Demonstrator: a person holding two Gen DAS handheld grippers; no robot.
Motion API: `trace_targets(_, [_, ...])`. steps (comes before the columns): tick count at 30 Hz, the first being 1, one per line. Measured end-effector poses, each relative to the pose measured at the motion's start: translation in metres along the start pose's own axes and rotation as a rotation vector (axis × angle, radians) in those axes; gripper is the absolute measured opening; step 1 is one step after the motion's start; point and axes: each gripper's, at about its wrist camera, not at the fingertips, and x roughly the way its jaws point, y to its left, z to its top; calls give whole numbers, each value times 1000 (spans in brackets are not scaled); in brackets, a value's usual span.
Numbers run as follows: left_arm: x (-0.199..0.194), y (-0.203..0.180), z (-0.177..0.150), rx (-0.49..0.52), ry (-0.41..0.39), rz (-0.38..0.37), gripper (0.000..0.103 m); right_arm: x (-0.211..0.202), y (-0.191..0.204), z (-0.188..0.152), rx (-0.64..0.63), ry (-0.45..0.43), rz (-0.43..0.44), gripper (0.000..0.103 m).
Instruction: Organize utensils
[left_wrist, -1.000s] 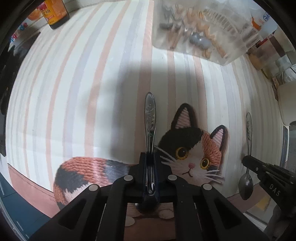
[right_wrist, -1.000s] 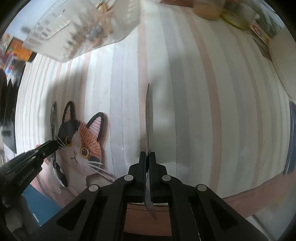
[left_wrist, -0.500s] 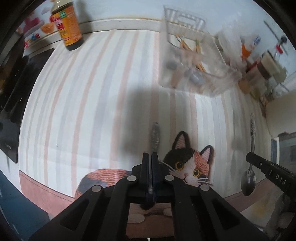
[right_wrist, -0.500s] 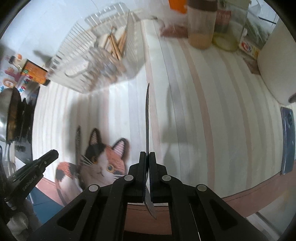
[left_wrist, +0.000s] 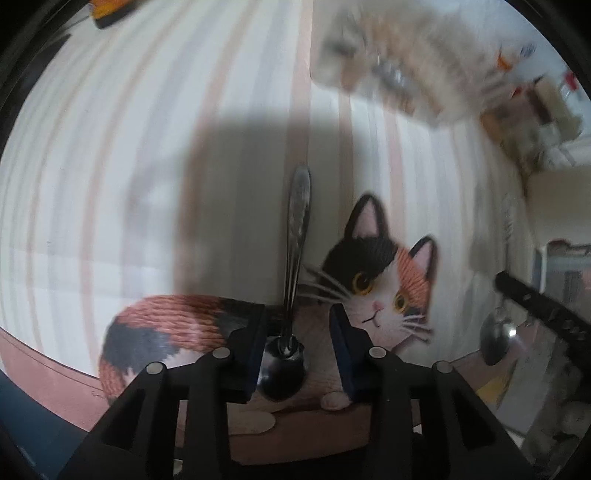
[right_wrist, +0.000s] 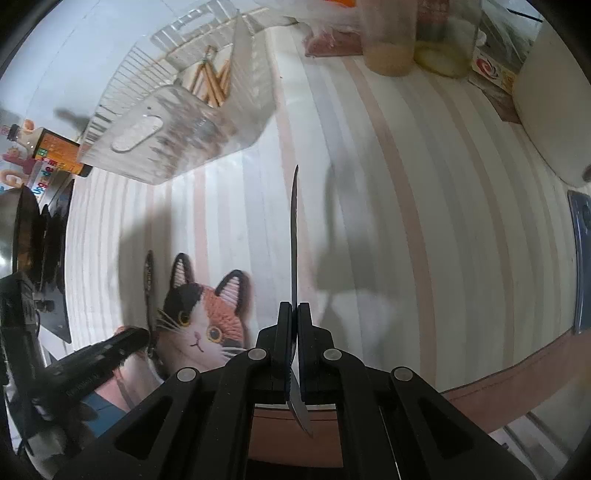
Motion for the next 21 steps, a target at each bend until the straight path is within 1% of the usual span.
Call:
trace_targets(2, [-1,-10,-3,35,-18,29,30,2,-3,-1,8,4,-5,2])
trace_targets(4, [-1,-15,-4,55,-27,68,4,3,-5,-2,13,5,-11,2])
trace_targets(7, [-2,-20,-6,72,-30,86,3,5,-9,-4,22,9,-12,2])
trace_targets(8, [-5,-22,-8,77,-41,98,3,4,-10,-4,23,8,-11,2])
trace_targets(10, [-13,-23,-9,76,-60,97,0,1,-11,-5,25,1,-9,2])
trace_targets(16, [-52,-20,-5,46,-143,72,0,-16,-11,-1,24,-38,7,2])
trace_targets(19, [-76,-14,-2,22,-187,52,0,-28,-9,3,21,-64,21,2])
trace_targets(21, [-93,-3,-2,16,-217,46,0,-36,-7,6,20,-78,35,2])
